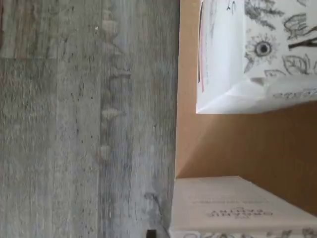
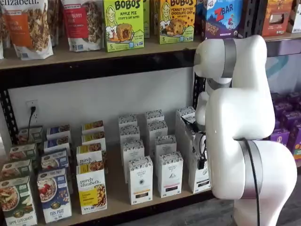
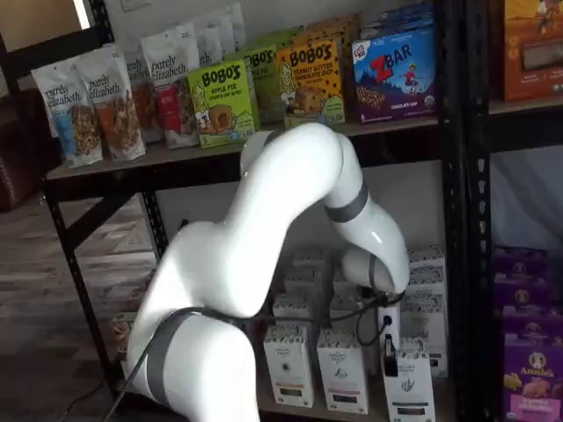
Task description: Pick up the white box with a green strip in the middle, on the bottom shelf, the sixth box from the left
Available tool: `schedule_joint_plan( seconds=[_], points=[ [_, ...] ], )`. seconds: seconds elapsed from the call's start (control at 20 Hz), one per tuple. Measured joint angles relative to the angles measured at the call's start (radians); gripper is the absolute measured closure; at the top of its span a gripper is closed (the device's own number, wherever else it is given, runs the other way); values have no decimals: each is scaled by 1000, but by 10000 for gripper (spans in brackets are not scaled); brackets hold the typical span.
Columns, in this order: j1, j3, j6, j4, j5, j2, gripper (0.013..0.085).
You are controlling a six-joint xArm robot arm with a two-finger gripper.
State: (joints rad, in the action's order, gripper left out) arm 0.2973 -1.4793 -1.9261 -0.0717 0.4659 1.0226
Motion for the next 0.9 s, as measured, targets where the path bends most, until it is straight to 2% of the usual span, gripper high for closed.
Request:
schedule_joint_plan(
  seconds=[0.05, 0.2, 0.25, 0.55, 0.75, 0.9],
  points=[
    [-1, 2, -9, -10, 0, -1, 370],
    [-2, 6, -26, -30, 3, -5, 410],
    [-2, 11, -31, -36, 3, -8, 450],
    [-6, 70, -42, -52, -15, -47, 450],
    [-17, 170, -17, -33, -70, -103, 450],
    [-35, 292, 12, -18, -129, -170, 450]
  ],
)
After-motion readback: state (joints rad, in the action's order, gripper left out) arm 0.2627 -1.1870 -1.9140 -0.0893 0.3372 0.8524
